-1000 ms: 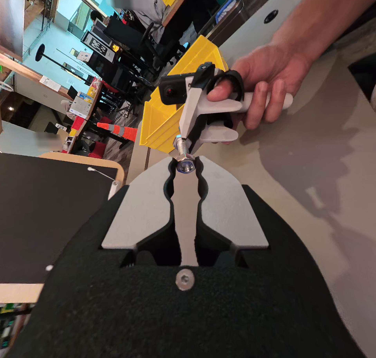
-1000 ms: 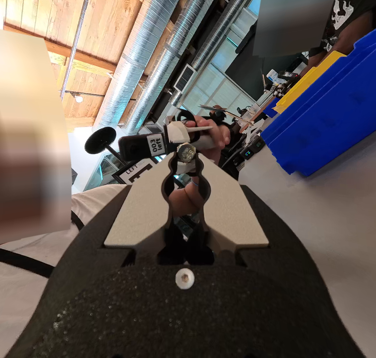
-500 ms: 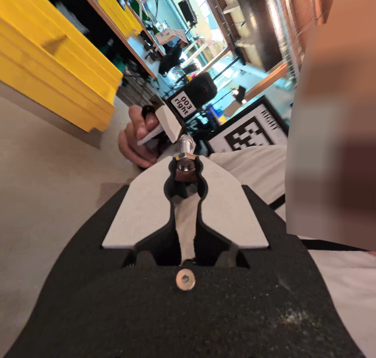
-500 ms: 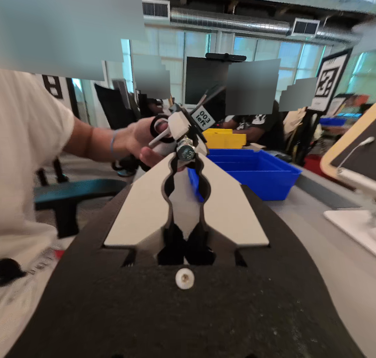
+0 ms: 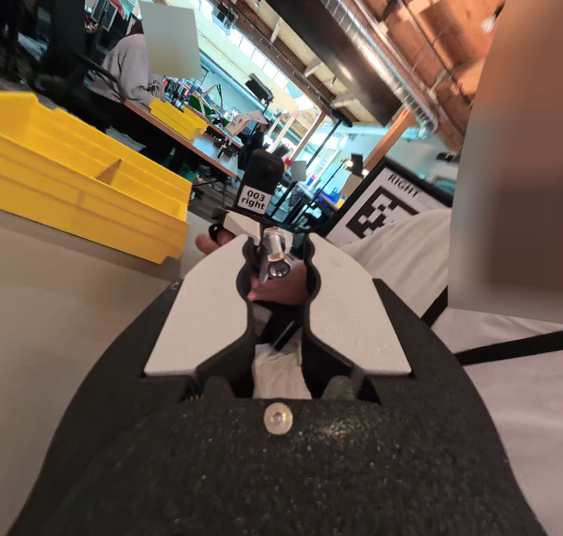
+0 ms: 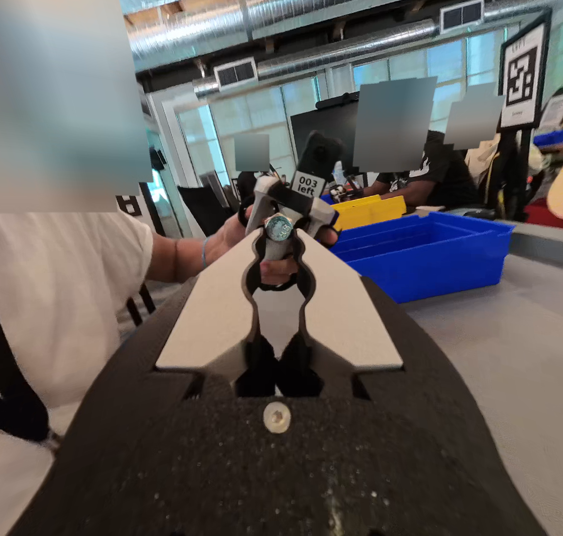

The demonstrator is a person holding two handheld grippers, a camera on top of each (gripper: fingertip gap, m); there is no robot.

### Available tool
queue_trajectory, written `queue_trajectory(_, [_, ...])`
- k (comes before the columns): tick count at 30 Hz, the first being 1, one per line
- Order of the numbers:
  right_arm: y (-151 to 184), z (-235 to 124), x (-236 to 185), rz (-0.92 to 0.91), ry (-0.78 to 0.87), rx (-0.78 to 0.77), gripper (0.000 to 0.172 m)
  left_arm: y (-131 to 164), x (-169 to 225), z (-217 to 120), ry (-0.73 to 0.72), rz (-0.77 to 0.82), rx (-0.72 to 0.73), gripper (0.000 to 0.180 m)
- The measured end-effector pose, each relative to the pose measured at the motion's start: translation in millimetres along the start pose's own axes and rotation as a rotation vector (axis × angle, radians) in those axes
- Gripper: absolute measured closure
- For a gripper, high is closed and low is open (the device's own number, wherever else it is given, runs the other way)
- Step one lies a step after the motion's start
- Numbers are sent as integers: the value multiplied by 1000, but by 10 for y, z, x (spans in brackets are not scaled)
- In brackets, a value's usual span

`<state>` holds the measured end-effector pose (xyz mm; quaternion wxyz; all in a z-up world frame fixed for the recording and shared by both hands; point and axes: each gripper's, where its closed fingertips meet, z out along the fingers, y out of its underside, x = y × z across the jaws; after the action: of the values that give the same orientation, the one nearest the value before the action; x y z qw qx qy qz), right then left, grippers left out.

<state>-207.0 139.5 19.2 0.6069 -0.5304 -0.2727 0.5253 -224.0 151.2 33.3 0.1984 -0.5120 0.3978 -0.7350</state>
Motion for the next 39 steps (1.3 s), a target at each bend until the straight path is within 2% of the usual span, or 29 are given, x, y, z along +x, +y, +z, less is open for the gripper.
queue_trajectory(1, [6, -3, 42, 61, 2, 14, 155, -15, 0, -20, -10, 61, -21, 148])
queue_trajectory(3, [21, -15, 137, 193, 3, 37, 155, -17, -30, -50, -71, 248, -83, 140])
queue_trajectory(5, [41, -34, 230, 320, 1, 62, 155, 23, -118, -76, -188, 538, -190, 128])
queue_trajectory(8, [85, -52, 328, 483, -18, 90, 155, 38, -286, -148, -427, 959, -357, 136])
queue_trajectory(10, [113, -57, 369, 557, -28, 107, 155, -51, -270, -159, -540, 1198, -336, 144])
queue_trajectory(11, [114, -64, 385, 586, -34, 126, 155, -75, -219, -136, -554, 1246, -308, 145])
queue_trajectory(14, [100, -84, 413, 691, -72, 187, 155, 50, -172, -43, -481, 1183, -356, 144])
queue_trajectory(17, [92, -83, 398, 736, -106, 214, 155, 112, -227, -25, -474, 1133, -384, 142])
queue_trajectory(21, [101, -55, 344, 742, -129, 213, 155, 190, -306, 14, -470, 1059, -402, 145])
queue_trajectory(24, [109, -38, 315, 742, -136, 208, 156, 211, -362, 14, -493, 1059, -412, 161])
queue_trajectory(28, [97, -36, 289, 676, -131, 188, 155, 189, -339, 16, -486, 961, -389, 162])
queue_trajectory(30, [91, -32, 267, 555, -101, 148, 155, 190, -316, 15, -461, 806, -357, 163])
queue_trajectory(32, [85, -34, 244, 378, -52, 84, 155, 200, -288, 21, -413, 571, -307, 163])
queue_trajectory(35, [66, -42, 196, -12, 44, -43, 155, 216, -225, 40, -287, 199, -213, 163])
queue_trajectory(39, [42, -66, 107, -471, 144, -193, 156, 219, -122, 80, -106, -139, -121, 164])
